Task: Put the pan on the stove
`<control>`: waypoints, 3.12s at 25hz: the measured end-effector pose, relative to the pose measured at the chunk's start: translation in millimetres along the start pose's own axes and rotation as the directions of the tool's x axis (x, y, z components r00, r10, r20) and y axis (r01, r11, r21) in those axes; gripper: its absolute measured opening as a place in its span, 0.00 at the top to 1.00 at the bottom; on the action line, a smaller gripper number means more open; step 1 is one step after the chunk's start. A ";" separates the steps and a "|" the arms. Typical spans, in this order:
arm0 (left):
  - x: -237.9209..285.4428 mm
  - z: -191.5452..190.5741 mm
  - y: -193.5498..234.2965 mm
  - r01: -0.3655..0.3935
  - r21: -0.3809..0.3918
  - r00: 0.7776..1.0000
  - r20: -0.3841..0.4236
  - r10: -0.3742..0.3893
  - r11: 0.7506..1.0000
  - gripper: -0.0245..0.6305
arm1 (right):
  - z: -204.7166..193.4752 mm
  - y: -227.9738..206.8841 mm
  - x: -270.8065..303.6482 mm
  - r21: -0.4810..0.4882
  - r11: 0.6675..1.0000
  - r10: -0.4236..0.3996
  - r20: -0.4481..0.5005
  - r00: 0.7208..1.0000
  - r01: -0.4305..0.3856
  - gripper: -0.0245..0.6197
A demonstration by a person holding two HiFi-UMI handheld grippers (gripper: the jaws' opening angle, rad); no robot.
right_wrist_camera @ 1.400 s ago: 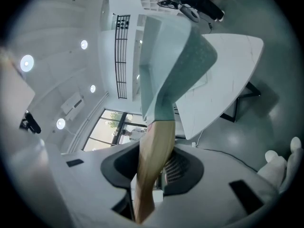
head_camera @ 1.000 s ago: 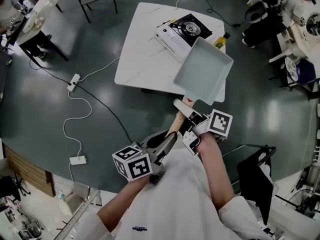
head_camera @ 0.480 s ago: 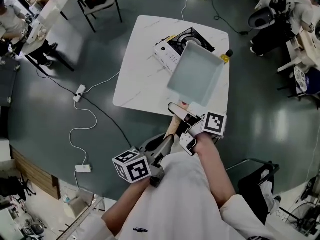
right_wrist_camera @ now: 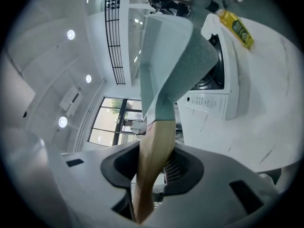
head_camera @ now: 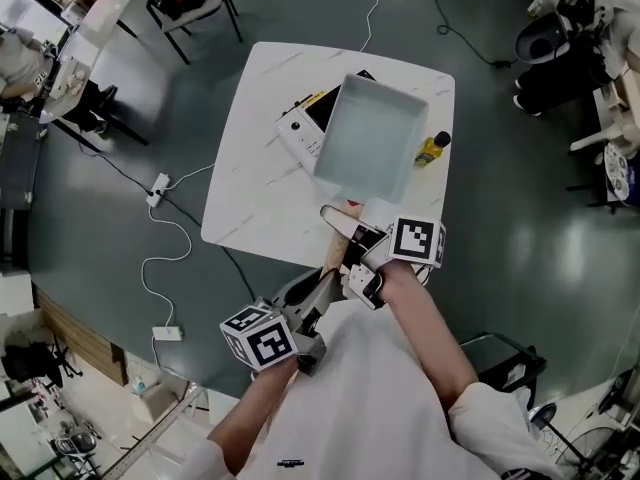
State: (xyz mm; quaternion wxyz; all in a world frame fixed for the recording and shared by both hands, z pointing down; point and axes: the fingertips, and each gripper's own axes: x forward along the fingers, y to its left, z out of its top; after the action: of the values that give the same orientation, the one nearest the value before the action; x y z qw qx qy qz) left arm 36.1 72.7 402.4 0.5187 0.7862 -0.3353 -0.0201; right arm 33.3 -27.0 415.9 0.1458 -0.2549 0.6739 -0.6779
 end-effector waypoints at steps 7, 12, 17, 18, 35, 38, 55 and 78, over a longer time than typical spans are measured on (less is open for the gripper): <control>45.3 14.4 -1.6 -0.022 0.006 1.000 0.007 0.022 1.000 0.82 | 43.4 -7.1 -2.5 0.012 1.000 0.006 -0.022 1.000 -0.006 0.77; 52.7 26.4 1.8 0.003 0.020 1.000 -0.018 -0.002 1.000 0.82 | 58.5 -3.6 4.6 -0.013 1.000 0.016 0.011 1.000 -0.015 0.77; 53.2 36.5 -2.5 0.026 0.037 0.998 -0.062 -0.024 0.999 0.82 | 66.6 3.0 3.1 0.004 1.000 0.013 0.060 0.998 -0.013 0.77; 54.4 38.9 -1.9 0.031 0.040 0.997 -0.067 -0.028 0.999 0.82 | 68.9 2.1 3.1 0.011 1.000 0.007 0.069 0.998 -0.008 0.77; 77.1 75.5 57.5 0.034 0.028 0.994 -0.106 -0.031 0.999 0.82 | 103.0 -35.9 54.0 0.030 0.999 -0.017 0.143 0.990 0.013 0.76; 82.3 77.1 68.5 0.040 0.017 0.993 -0.110 -0.038 0.999 0.82 | 107.3 -45.8 60.8 0.033 0.999 -0.030 0.145 0.989 0.025 0.77; 104.1 106.5 153.1 0.064 -0.005 0.966 -0.252 -0.063 0.998 0.82 | 132.4 -107.6 123.0 0.124 0.991 -0.074 0.219 0.973 0.047 0.77; 121.0 132.9 213.0 0.107 -0.117 0.916 -0.374 -0.143 0.987 0.82 | 156.4 -151.8 162.3 0.230 0.971 -0.140 0.344 0.928 0.062 0.76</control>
State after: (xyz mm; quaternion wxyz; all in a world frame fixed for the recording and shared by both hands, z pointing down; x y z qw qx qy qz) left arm -28.5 -150.6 555.9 0.6083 0.7694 -0.1757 0.0843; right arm 6.0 -238.6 584.1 0.2575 -0.3913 0.5448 -0.6955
